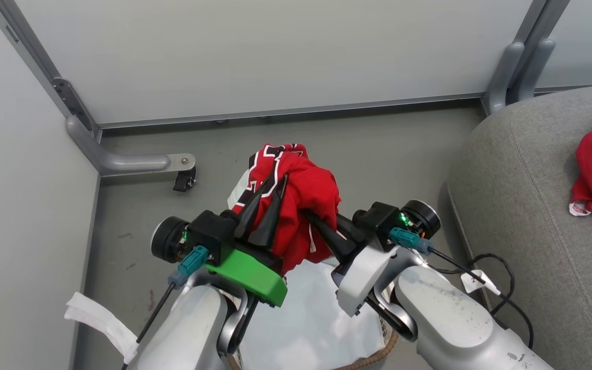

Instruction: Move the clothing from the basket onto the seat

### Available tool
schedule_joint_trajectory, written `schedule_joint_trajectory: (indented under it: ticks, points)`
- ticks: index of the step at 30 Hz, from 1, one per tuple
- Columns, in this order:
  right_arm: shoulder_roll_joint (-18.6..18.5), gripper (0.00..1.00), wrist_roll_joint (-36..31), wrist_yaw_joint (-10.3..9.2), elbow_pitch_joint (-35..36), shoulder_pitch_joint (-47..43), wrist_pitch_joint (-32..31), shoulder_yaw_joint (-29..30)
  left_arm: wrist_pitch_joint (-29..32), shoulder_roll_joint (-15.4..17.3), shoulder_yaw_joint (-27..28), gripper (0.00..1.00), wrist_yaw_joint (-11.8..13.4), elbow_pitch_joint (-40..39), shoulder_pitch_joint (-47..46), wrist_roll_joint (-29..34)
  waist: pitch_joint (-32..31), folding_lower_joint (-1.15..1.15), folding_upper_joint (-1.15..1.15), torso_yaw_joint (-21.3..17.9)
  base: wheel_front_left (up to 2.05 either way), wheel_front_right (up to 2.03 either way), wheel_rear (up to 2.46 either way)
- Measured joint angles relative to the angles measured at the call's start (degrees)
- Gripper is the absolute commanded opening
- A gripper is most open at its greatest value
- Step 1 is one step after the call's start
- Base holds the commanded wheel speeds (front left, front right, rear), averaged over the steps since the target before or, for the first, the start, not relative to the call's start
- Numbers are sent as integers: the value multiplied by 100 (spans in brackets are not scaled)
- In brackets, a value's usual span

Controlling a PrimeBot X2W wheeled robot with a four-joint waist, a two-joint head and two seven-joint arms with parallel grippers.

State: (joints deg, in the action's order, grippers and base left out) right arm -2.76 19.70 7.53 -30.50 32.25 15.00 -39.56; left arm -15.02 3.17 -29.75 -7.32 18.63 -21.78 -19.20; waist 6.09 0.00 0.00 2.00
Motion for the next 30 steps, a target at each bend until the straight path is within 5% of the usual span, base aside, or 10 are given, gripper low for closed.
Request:
schedule_joint_trajectory:
  ticks: [1, 2, 13, 30]
  points:
    - [-5, 0, -14, 0, 34, -8, 0, 36, 0, -3, 12, 57, -1, -12, 0, -10, 7, 0, 0, -8, 0, 0, 0]
    - [-4, 0, -45, 0, 73, -27, 0, 73, -1, -4, 26, 100, -4, -15, 1, -34, 11, 0, 0, -24, 0, 0, 0]
    - [-9, 0, -130, 0, 594, -573, -1, 357, -10, 89, 409, 100, -8, 4, 255, 62, -16, 0, 0, -544, 0, 0, 0]
    - [-11, 0, -144, -1, 1433, -1190, -1, 931, -10, 311, 668, 100, -8, -116, 653, 298, 33, 0, 0, -2473, 0, 0, 0]
